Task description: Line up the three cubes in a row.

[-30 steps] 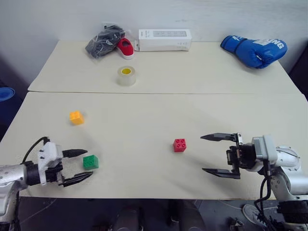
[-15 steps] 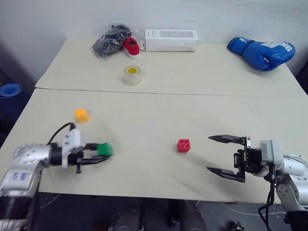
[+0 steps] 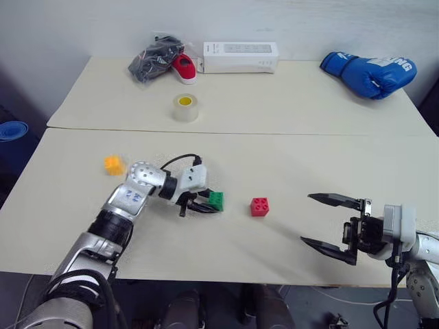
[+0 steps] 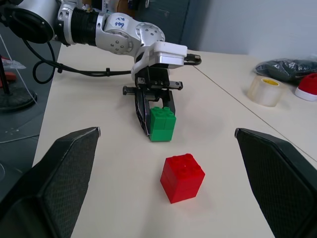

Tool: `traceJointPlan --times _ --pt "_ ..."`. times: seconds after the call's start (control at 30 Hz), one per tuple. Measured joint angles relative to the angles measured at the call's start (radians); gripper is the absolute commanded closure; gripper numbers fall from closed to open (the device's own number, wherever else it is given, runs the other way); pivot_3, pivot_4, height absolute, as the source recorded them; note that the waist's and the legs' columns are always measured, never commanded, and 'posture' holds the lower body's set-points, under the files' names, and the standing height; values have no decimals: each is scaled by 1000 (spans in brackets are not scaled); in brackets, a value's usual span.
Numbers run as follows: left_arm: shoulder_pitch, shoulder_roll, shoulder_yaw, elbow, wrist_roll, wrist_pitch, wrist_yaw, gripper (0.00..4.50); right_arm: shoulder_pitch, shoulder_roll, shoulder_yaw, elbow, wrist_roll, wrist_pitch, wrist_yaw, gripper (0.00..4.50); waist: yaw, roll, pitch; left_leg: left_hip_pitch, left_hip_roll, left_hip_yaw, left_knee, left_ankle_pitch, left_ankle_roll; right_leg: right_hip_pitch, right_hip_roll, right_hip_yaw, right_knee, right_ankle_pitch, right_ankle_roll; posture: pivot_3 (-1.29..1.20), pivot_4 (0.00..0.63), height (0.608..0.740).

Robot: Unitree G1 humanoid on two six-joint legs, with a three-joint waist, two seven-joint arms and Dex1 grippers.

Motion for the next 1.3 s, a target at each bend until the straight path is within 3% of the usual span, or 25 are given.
traceJointPlan --times 0.17,0.4,0.5,0.63,0.8,0.9,0.97,1.03,1.2,1.3 --pt "0 -20 -3 2 20 -14 3 3013 26 14 6 -25 -12 1 -36 0 2 0 0 -1 0 -3 3 0 1 2 -1 0 0 0 0 0 150 740" --pt "14 -23 -2 -15 23 -10 3 777 27 16 15 -28 -22 -1 -49 0 3 0 0 -1 0 -5 6 -1 2 3 -3 -1 1 0 0 0 150 740" --pt "60 6 36 -57 11 -10 18 777 7 22 35 -24 -28 -9 -47 0 -2 0 0 -2 0 -5 6 -1 2 2 -9 -2 2 0 0 0 150 740" --pt "194 142 140 -177 -36 9 7 777 -20 26 53 -13 -33 -16 -39 0 -17 0 0 -1 1 -5 5 -2 1 2 -10 -3 3 -1 -1 0 150 740" --pt "524 231 458 -315 -166 -9 80 777 -96 59 94 28 -32 -12 -41 0 -27 0 0 -2 1 -6 5 -3 1 2 -12 -3 1 -1 -1 0 150 740" --pt "676 199 656 -336 -239 -38 165 433 -145 86 111 35 -25 -2 -57 0 -21 0 0 -2 1 -7 6 -3 1 2 -13 -3 -1 -1 -1 0 150 740" --pt "790 94 843 -406 -332 -42 282 10 -180 109 136 38 -11 22 -64 0 -19 0 0 -2 0 -9 6 -4 2 3 -14 -2 -3 -1 -1 0 150 740" --pt "901 15 969 -483 -383 -41 382 10 -195 130 156 40 -3 33 -66 0 -21 0 0 -2 0 -9 5 -6 1 3 -14 -2 -4 -1 -1 0 150 740" --pt "1012 -138 1154 -530 -427 -74 610 10 -227 174 173 59 -2 28 -76 0 -4 -1 0 -2 0 -9 6 -6 2 3 -14 -2 -4 -1 -1 0 150 740" --pt "1042 -198 1169 -542 -429 -86 688 10 -244 188 180 74 -13 20 -76 0 1 -1 0 -1 0 -9 6 -7 2 3 -14 -2 -4 -1 -1 0 150 740"
